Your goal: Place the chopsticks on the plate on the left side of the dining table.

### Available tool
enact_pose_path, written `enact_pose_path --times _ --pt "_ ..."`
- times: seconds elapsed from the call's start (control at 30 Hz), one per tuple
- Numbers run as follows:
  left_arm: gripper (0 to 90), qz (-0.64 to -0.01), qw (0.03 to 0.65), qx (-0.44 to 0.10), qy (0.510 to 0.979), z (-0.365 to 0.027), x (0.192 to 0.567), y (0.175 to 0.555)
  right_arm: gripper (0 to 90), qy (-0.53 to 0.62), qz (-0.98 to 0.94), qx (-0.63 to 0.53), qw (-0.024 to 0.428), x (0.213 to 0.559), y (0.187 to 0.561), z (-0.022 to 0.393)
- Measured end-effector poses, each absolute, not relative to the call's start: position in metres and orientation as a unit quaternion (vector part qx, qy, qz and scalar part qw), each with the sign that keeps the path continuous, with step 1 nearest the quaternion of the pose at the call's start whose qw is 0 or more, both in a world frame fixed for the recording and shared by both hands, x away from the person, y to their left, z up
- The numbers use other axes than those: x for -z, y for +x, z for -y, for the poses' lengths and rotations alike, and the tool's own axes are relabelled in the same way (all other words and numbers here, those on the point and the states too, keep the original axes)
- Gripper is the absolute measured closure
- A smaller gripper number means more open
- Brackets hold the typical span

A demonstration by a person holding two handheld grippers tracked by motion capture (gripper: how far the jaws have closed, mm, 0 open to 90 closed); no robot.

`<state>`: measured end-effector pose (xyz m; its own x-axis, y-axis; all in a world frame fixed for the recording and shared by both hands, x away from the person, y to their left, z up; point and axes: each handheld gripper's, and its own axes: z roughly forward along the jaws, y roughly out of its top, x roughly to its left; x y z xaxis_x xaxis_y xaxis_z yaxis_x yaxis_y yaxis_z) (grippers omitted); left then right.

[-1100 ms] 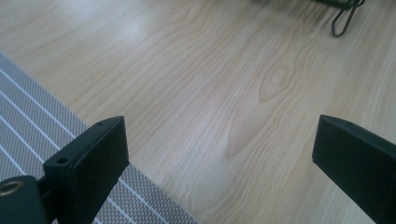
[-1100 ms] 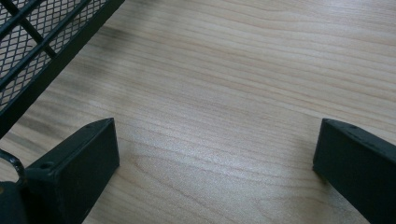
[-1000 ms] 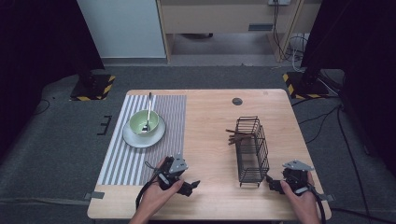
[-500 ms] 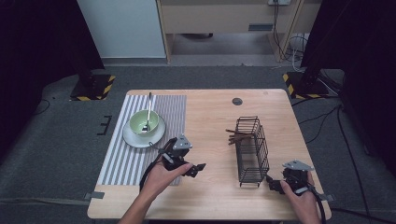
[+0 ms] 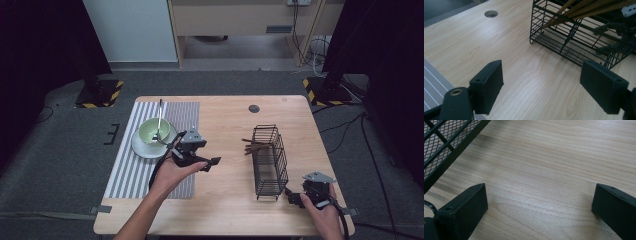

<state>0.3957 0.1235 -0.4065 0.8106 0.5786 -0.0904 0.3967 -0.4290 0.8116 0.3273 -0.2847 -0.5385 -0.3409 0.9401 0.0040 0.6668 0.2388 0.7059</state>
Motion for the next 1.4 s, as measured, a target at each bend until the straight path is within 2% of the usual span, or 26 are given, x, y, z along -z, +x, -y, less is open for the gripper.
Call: enact_pose_path --times 0.2,0.6,0.83,0.9,1.07,1.27,1.4 --pt "26.0 -0.286 0.454 -0.094 0.839 -0.12 0.401 0.396 0.4 0.531 -0.756 -0.314 0.218 0.538 0.327 0.285" --pt "31.6 -0.269 0.465 -0.105 0.837 -0.104 0.365 0.399 0.4 0.531 -0.756 -0.314 0.218 0.538 0.327 0.285" --pt "18.7 -0.27 0.469 -0.104 0.834 -0.095 0.353 0.406 0.4 0.531 -0.756 -0.314 0.218 0.538 0.327 0.285" --pt "16.9 -0.271 0.476 -0.12 0.828 -0.093 0.351 0.407 0.4 0.531 -0.756 -0.314 0.218 0.538 0.327 0.285" --pt "14.8 -0.266 0.478 -0.112 0.83 -0.089 0.351 0.41 0.4 0.537 -0.752 -0.312 0.22 0.538 0.328 0.283" --pt "20.8 -0.269 0.475 -0.1 0.832 -0.087 0.346 0.411 0.4 0.538 -0.751 -0.311 0.221 0.538 0.328 0.282" --pt "28.4 -0.27 0.467 -0.089 0.837 -0.084 0.343 0.411 0.4 0.538 -0.751 -0.312 0.221 0.538 0.328 0.282"
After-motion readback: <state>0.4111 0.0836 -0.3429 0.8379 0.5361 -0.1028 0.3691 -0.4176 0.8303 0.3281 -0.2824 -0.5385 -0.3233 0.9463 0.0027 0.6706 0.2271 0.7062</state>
